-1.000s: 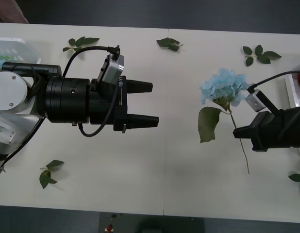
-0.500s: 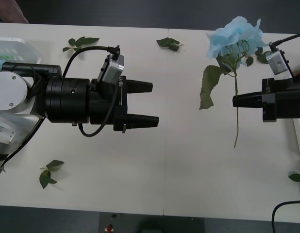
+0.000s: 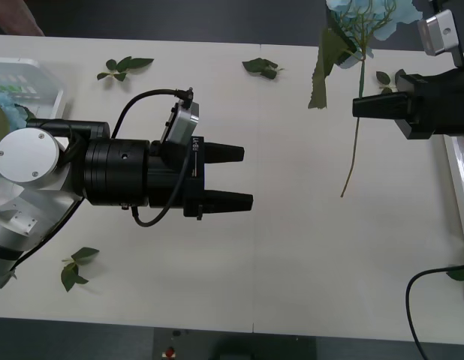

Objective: Put the red flowers into the right box and the blue flowers into the left box

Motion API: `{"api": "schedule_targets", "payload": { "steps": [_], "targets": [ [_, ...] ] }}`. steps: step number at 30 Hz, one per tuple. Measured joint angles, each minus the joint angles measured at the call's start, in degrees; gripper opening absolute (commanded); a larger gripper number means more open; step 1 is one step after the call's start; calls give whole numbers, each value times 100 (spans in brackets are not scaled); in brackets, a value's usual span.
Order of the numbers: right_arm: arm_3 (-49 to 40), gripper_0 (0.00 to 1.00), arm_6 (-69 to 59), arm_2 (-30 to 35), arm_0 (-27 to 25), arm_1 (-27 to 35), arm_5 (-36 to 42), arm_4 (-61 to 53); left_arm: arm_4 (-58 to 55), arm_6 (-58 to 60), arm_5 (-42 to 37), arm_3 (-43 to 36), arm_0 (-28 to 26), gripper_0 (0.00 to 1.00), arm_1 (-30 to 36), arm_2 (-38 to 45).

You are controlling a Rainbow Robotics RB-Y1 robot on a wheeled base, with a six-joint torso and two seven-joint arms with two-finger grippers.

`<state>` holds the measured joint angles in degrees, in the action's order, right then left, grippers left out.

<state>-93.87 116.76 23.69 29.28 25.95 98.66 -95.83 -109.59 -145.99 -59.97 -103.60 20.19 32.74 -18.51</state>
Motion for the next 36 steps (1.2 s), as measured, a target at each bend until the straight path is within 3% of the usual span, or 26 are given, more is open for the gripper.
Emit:
{"api": "schedule_targets", "payload": {
  "steps": [13, 29, 30, 31, 32, 33, 36],
  "targets": [
    [0, 0, -1561, -143, 546, -3, -179, -384, 7, 305, 756, 381, 739, 100, -609, -525],
    [0, 0, -1689, -845, 672, -3, -1153, -652, -519, 342, 1569, 578, 1438, 100, -783, -1427],
    [0, 0, -1689, -844, 672, -4, -1153, -652, -519, 344, 1569, 578, 1443, 76, -783, -1426],
    [0, 0, -1690, -842, 672, -4, -1153, -653, -519, 347, 1569, 578, 1443, 46, -783, -1421],
    [0, 0, -1690, -842, 672, -4, -1153, -655, -519, 350, 1569, 578, 1443, 7, -783, -1419],
    [0, 0, -1690, -842, 672, -4, -1153, -669, -519, 353, 1569, 578, 1443, 0, -783, -1419],
    [0, 0, -1691, -842, 672, -4, -1153, -733, -519, 375, 1645, 578, 1443, 0, -783, -1419]
  ]
}}
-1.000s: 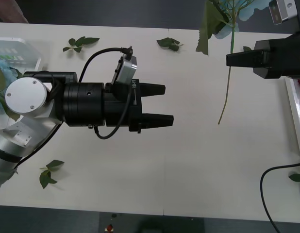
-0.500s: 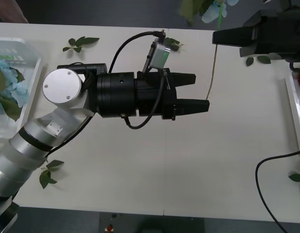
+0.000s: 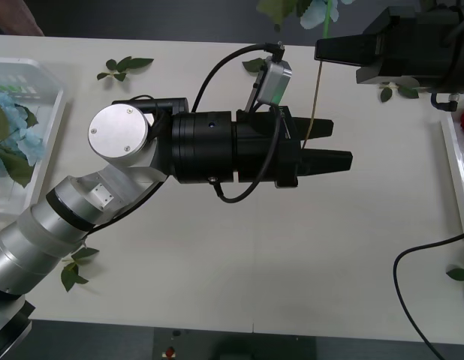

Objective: Put the red flowers into the right box and the blue flowers into the left box

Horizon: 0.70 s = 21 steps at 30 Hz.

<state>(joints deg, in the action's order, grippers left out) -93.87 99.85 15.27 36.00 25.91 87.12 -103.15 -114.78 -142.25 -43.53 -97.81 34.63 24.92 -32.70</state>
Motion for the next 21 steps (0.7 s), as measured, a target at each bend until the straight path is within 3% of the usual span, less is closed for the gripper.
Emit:
{"api": "schedule_targets", "payload": {
  "steps": [20, 21],
  "targets": [
    [0, 0, -2, 0, 0, 0, 2, 0, 0, 329, 270, 2, 0, 0, 0, 0],
    [0, 10, -2, 0, 0, 0, 2, 0, 0, 329, 270, 2, 0, 0, 1, 0]
  ]
}}
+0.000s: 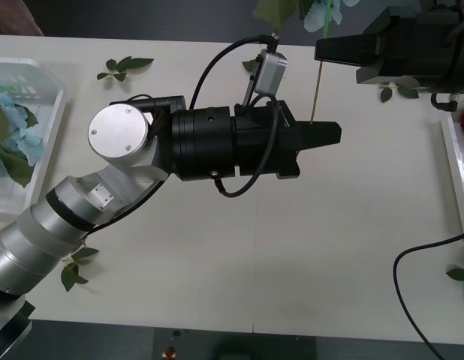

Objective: Put the red flowers into the right box and the blue flowers into the left box

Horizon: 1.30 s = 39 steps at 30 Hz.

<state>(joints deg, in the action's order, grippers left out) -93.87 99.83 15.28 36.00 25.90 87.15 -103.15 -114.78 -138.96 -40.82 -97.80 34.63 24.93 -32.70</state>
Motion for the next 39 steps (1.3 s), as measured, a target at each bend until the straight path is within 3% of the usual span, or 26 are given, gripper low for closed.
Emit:
{"api": "schedule_targets", "payload": {
  "steps": [2, 3, 4, 5, 6, 17, 24, 31, 35, 39],
  "targets": [
    [0, 44, 0, 0, 0, 0, 0, 0, 0, 0, 0, 0, 0, 0, 16, 0],
    [0, 68, 0, 0, 0, 0, 0, 0, -1, 0, 0, 0, 0, 0, 35, 0],
    [0, 77, 0, 0, 0, 0, 0, 0, -10, 0, 0, 0, 0, 0, 72, 0],
    [0, 96, 0, 0, 0, 0, 0, 0, -41, 0, 0, 0, 0, 0, 119, 0],
    [0, 100, 0, 0, 0, 0, 0, 0, -104, 0, 0, -1, 0, 0, 181, 0],
    [0, 100, -1, 2, 0, 0, 0, 0, -800, 0, 1, -281, -1, 0, 1328, 0],
    [0, 100, -1, 6, 0, -12, 0, 0, -1437, 0, 3, -691, -260, 0, 2477, 280],
    [0, 100, -1, 7, 0, -29, 0, 0, -2106, 0, -11, -1122, -1371, 0, 4017, 1374],
    [0, 100, -2, 9, 0, -37, 0, 0, -2267, 1, -348, -1076, -2433, 0, 4767, 2446],
    [0, 100, -2, 9, 0, -53, 0, 0, -2236, 1, -1002, -599, -3644, 0, 4955, 3876]
  ]
}}
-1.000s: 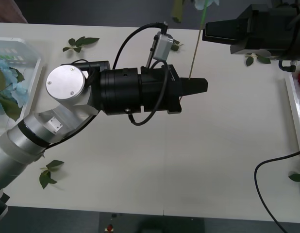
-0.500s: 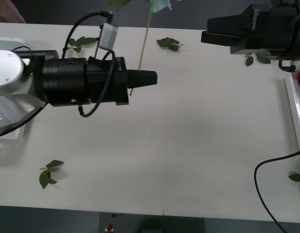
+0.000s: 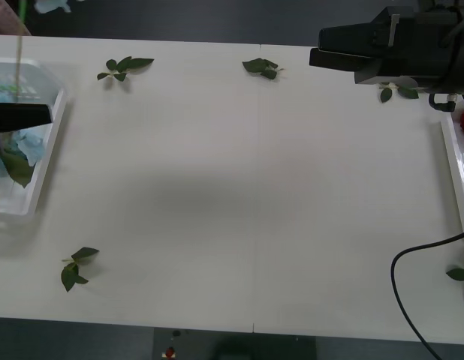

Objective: Put the red flowers into the right box and the blue flowers into the left box

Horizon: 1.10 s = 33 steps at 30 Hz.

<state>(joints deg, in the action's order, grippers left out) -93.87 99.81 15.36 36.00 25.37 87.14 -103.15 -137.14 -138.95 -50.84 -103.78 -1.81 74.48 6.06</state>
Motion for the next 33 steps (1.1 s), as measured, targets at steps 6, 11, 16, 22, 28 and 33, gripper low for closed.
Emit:
{"api": "schedule_targets", "payload": {
  "steps": [6, 11, 16, 22, 28, 33],
  "targets": [
    [0, 100, 0, 42, -8, 0, -1, 1, 767, 0, -926, 1369, -816, 0, 6, 1088],
    [-119, 100, 0, 351, -17, 2, -60, 5, 1262, 0, -951, 1993, -1389, 0, 192, 1403],
    [-272, 100, 0, 461, -44, 109, -70, 5, 1386, 0, -951, 2325, -1945, 0, 417, 1550],
    [-275, 100, 1, 497, -106, 394, 279, 229, 2005, 0, -951, 2656, -2014, 0, 545, 1548],
    [-275, 100, 60, 878, -122, 490, 670, 529, 2700, 0, -516, 2697, -2014, 0, 545, 1372],
    [-261, 100, 967, 951, -319, 685, 684, 584, 2985, 0, -104, 2710, -2015, 0, 544, 1109]
  ]
}}
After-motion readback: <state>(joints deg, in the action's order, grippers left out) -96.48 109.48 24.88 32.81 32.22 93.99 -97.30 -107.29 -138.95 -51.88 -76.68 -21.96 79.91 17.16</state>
